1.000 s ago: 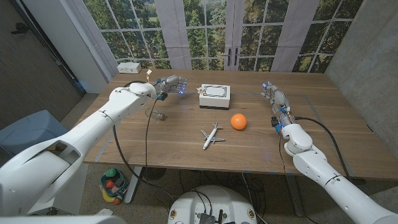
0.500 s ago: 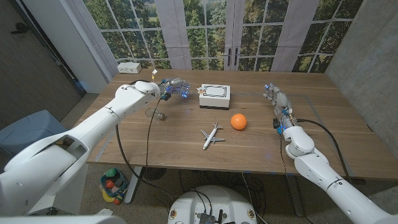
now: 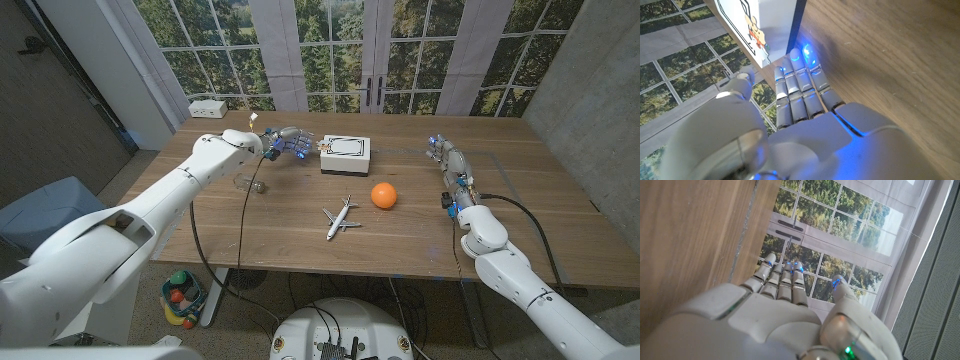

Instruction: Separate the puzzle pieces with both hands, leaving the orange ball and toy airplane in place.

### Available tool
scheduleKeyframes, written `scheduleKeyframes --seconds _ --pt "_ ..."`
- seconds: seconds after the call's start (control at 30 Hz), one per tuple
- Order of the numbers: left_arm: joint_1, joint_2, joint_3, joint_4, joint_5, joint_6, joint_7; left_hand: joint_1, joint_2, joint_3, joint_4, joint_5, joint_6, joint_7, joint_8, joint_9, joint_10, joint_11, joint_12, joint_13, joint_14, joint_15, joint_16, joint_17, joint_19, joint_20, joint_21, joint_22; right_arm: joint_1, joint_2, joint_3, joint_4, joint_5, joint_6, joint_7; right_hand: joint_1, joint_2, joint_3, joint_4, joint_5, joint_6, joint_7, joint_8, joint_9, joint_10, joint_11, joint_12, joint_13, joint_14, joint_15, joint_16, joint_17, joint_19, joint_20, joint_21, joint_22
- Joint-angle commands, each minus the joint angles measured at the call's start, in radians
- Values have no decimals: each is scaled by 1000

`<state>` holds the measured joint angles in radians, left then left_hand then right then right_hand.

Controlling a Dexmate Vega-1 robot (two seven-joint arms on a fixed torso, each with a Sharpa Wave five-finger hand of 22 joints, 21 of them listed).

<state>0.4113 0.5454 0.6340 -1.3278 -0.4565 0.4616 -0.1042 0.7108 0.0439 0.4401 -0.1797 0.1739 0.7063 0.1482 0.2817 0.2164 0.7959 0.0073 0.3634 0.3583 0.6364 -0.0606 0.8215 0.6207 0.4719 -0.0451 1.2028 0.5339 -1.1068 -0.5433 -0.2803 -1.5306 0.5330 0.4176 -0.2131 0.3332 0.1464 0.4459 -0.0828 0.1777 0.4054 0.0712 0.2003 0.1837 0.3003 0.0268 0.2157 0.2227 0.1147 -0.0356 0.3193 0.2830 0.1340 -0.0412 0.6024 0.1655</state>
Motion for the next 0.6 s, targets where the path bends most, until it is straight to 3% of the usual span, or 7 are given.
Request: scheduleKeyframes --seconds 0.03,0.6 --pt "-23 -37 9 19 0 56 57 30 6 -6 1 5 22 1 6 8 33 -7 23 22 10 -39 30 17 -2 7 25 16 -11 9 11 12 7 21 -1 -8 -4 2 -7 -4 10 2 3 5 8 2 7 1 9 -2 -2 -1 12 -31 -5 1" --pt "-71 -74 41 95 -1 48 -3 93 13 -8 -7 9 35 2 -4 15 55 -12 59 69 10 -45 76 28 -12 17 61 17 -32 12 25 3 2 40 -16 -12 -1 -3 -15 -4 12 2 2 6 10 2 6 0 10 0 -4 -4 17 -30 -19 2"
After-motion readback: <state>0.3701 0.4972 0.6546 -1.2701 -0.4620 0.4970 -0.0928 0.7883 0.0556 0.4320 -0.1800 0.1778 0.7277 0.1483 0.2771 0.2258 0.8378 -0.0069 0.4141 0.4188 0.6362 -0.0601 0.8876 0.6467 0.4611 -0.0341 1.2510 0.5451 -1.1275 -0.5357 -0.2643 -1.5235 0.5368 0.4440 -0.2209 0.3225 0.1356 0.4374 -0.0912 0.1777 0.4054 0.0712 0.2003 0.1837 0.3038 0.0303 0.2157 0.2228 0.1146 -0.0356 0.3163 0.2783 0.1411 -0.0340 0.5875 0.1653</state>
